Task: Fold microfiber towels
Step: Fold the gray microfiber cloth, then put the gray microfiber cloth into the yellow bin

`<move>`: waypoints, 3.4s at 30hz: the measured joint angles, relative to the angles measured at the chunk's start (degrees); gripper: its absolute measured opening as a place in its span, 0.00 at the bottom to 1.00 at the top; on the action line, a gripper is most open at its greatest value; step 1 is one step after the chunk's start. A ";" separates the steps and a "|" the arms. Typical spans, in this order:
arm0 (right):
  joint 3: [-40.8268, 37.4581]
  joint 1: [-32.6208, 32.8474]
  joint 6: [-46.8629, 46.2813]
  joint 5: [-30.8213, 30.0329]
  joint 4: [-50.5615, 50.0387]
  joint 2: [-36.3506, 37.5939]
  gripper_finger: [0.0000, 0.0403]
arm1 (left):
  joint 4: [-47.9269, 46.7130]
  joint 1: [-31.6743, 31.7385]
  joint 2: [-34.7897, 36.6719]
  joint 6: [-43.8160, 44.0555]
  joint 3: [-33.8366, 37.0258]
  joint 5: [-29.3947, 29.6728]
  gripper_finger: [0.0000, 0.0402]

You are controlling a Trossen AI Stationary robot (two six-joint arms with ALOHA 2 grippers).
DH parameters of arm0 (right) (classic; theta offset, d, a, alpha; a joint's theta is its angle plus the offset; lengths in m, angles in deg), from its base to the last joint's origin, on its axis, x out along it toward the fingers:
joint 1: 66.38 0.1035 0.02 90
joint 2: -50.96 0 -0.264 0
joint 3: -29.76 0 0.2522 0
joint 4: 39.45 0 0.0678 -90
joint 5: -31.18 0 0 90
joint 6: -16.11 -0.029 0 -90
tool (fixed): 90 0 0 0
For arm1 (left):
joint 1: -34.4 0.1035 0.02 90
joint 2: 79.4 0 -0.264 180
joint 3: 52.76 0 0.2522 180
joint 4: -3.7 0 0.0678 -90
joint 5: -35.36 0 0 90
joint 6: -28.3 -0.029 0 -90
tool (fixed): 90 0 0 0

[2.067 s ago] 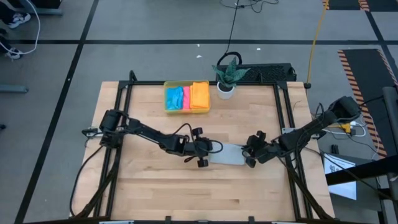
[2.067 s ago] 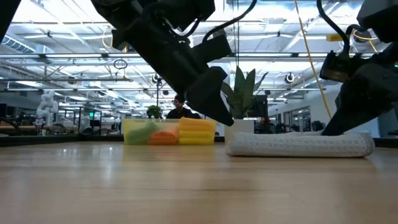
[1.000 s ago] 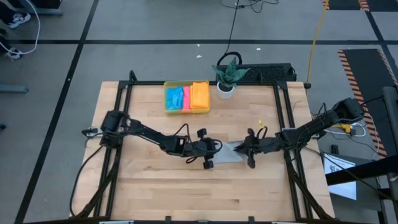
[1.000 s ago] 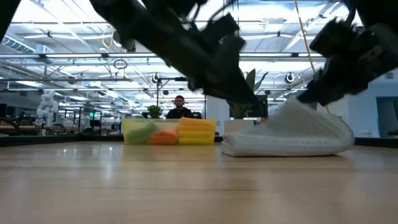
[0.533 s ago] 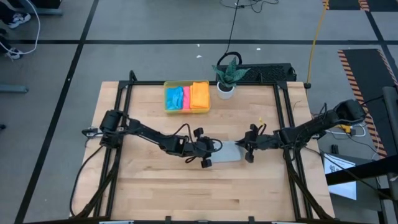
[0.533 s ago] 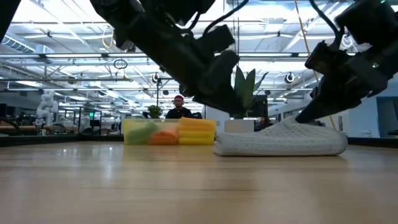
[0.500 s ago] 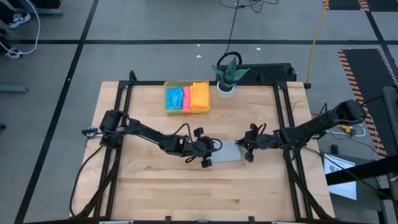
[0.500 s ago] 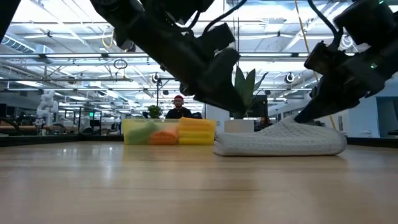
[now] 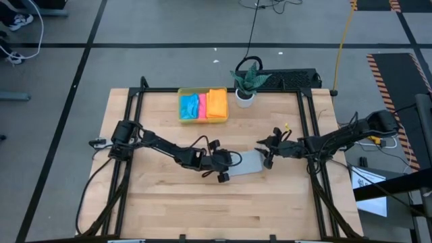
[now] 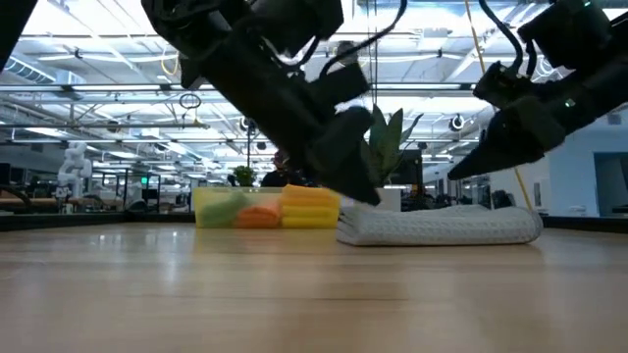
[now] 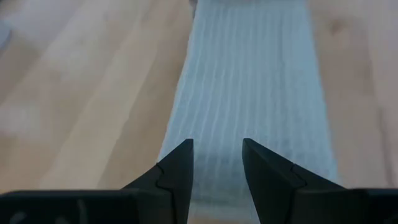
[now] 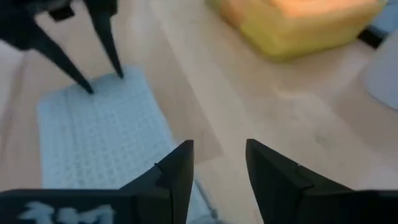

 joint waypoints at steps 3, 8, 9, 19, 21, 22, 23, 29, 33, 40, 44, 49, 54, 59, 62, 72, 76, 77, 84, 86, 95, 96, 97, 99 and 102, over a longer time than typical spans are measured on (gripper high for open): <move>0.00 0.07 -0.56 -0.53 0.98 1.41 0.35 | -4.28 0.10 -0.04 2.99 0.00 0.54 0.35; 0.00 0.11 -4.14 9.67 4.26 -0.38 0.30 | -8.91 0.17 -0.02 6.98 0.02 1.53 0.35; 0.00 0.17 -4.84 9.79 4.24 -1.17 0.29 | -9.76 0.23 -0.02 7.72 0.02 0.79 0.35; 0.00 0.07 -6.34 6.53 13.47 -15.31 0.14 | -14.95 0.25 1.66 12.46 0.02 -1.90 0.35; 0.00 -0.05 -6.50 4.24 13.20 -17.15 0.12 | -14.86 0.06 2.35 12.53 0.07 -1.90 0.35; 0.00 -0.21 -6.93 3.43 12.87 -17.76 0.11 | -14.46 -0.06 2.55 12.53 0.07 -1.84 0.35; 0.00 -0.43 -7.26 3.46 12.64 -18.20 0.09 | -14.05 -0.18 2.67 12.53 0.07 -1.64 0.35; 0.00 -0.17 -2.62 3.65 14.24 -16.96 0.05 | -6.34 0.40 2.24 8.23 0.07 1.30 0.35; 0.03 0.62 -1.79 3.71 14.49 -13.83 0.04 | -6.81 1.48 2.21 6.57 0.07 1.57 0.35; 0.03 3.38 -2.45 21.42 14.20 -10.48 0.04 | -8.45 3.36 -0.58 5.02 0.82 1.30 0.35; 0.05 5.90 -5.97 24.14 11.64 -12.17 0.04 | -10.11 3.45 -1.13 5.81 0.54 -2.43 0.35; -0.02 5.88 -5.83 16.29 11.34 -17.18 0.04 | -18.51 0.05 1.02 11.77 0.57 -2.85 0.35; -0.01 1.35 -1.55 10.84 19.69 -21.66 0.04 | -27.96 -5.58 4.26 17.20 0.77 0.37 0.35; 2.24 -3.14 3.43 10.95 29.69 -26.44 0.04 | -29.76 -10.91 7.69 18.60 0.86 7.56 0.35; 3.63 -3.95 4.95 10.98 28.75 -27.06 0.04 | -30.06 -13.53 8.33 16.37 0.85 11.87 0.35; 1.57 -1.34 3.86 11.02 28.29 -27.14 0.04 | -29.31 -18.98 7.61 -7.87 0.84 7.09 0.35; 1.14 -0.56 3.02 11.06 28.29 -27.12 0.04 | -24.42 -18.67 7.61 -16.46 0.83 -4.22 0.35; 1.14 -0.40 2.98 11.06 28.24 -27.12 0.04 | -22.51 -18.47 7.28 -18.46 0.79 -6.41 0.35; 1.10 -0.28 2.95 11.06 28.38 -27.12 0.04 | -18.53 -18.12 6.31 -27.82 0.71 -9.21 0.45; 1.12 -0.28 2.94 11.06 28.51 -27.12 0.04 | -18.63 -18.15 6.22 -30.33 0.79 -7.34 0.51; 1.10 -0.28 2.95 11.06 28.33 -27.12 0.04 | -19.55 -17.66 2.45 -31.95 0.74 2.99 0.65; 1.10 -0.28 2.93 11.06 28.35 -27.11 0.04 | -19.58 -17.57 1.89 -31.97 0.59 3.25 0.64; 1.10 -0.28 2.93 11.06 28.36 -27.09 0.04 | -19.30 -17.43 1.26 -31.38 0.51 3.87 0.63; 1.10 -0.24 2.93 11.08 28.35 -27.09 0.04 | -19.58 -17.33 0.25 -30.32 0.42 6.52 0.59; 1.10 -0.26 2.91 11.13 28.50 -27.09 0.04 | -20.72 -17.06 -0.13 -29.11 0.46 11.55 0.52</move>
